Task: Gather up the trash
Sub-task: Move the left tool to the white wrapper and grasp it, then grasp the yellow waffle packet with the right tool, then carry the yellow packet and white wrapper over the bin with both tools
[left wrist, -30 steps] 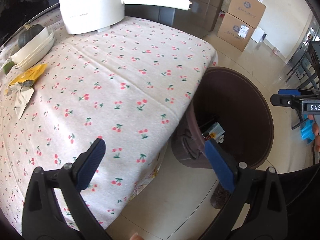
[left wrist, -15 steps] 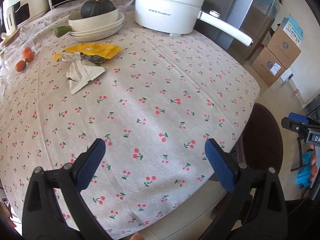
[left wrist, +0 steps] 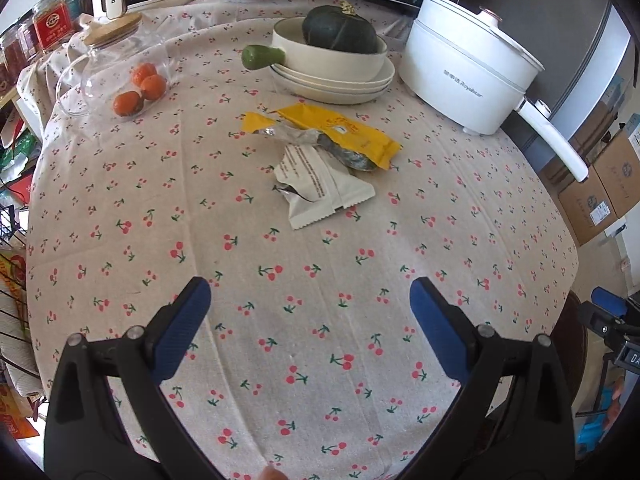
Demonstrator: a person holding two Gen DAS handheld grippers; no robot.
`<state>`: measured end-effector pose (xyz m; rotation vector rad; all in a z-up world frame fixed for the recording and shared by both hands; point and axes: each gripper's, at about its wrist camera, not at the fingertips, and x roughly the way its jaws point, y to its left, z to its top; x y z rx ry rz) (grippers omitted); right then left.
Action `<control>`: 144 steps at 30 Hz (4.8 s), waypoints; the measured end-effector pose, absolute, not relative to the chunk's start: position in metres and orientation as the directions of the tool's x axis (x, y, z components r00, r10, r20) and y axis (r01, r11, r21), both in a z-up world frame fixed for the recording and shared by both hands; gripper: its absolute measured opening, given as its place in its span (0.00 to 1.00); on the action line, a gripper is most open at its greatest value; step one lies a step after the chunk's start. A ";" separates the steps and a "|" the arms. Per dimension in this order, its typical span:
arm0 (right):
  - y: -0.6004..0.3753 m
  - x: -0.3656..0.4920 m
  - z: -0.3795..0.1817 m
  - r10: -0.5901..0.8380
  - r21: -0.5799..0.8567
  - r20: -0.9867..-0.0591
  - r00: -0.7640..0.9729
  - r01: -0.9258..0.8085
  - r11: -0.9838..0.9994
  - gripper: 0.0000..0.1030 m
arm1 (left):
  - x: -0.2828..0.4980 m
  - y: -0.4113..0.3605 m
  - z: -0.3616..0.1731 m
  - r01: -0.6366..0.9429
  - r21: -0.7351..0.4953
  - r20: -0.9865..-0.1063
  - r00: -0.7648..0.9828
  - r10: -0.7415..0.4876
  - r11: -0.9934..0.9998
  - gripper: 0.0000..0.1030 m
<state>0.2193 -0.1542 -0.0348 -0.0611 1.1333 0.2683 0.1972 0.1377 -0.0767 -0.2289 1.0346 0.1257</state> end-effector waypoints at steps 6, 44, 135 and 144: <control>-0.136 0.234 -0.044 0.193 0.114 -0.907 0.374 -0.224 0.968 0.83 | 0.221 0.169 -0.089 -0.280 -0.182 -0.873 0.486 -0.024 0.943 0.97; -0.123 0.250 -0.066 0.161 0.091 -0.930 0.331 -0.215 0.972 0.83 | 0.250 0.197 -0.119 -0.327 -0.192 -0.895 0.446 -0.028 0.925 0.45; -0.091 0.193 -0.089 0.218 -0.004 -0.938 0.269 -0.637 0.771 0.49 | 0.146 0.201 -0.061 -0.158 -0.308 -0.811 0.559 -0.172 0.938 0.42; -0.151 0.181 -0.057 0.207 0.013 -0.921 0.329 -0.507 0.862 0.49 | 0.143 0.165 -0.065 -0.088 -0.282 -0.819 0.541 -0.192 0.955 0.42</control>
